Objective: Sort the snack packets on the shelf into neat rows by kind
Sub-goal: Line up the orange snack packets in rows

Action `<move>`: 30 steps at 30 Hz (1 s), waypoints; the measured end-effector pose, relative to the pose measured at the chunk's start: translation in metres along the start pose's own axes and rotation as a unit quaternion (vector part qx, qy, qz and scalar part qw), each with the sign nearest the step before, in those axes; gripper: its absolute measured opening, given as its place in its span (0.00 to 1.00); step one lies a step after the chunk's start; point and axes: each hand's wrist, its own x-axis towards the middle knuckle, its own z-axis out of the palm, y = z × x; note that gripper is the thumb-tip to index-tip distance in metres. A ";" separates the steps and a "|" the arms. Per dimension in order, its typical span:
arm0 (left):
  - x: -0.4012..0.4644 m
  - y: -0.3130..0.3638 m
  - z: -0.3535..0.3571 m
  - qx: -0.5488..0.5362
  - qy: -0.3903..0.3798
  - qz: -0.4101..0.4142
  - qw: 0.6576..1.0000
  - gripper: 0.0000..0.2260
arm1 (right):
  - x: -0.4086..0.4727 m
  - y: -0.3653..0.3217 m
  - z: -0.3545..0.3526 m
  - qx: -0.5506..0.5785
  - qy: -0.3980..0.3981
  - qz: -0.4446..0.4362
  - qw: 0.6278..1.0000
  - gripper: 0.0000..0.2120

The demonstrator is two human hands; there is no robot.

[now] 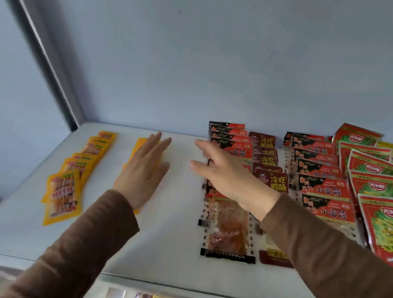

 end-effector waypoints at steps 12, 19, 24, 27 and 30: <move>-0.030 -0.073 0.005 0.151 -0.108 -0.055 0.981 0.30 | 0.145 -0.047 0.112 0.258 0.120 0.246 0.927 0.11; -0.033 -0.079 0.005 0.146 -0.104 -0.047 0.983 0.30 | 0.157 -0.057 0.126 0.208 0.159 0.260 0.929 0.21; -0.028 -0.062 0.019 0.085 -0.119 -0.061 0.987 0.29 | 0.142 -0.040 0.127 0.274 0.250 0.208 0.905 0.14; -0.016 -0.034 0.036 0.059 -0.136 -0.060 0.987 0.29 | 0.133 -0.028 0.111 0.286 0.307 0.198 0.886 0.14; -0.006 -0.010 0.051 0.013 -0.159 -0.059 0.985 0.30 | 0.127 -0.018 0.092 0.235 0.353 0.195 0.884 0.15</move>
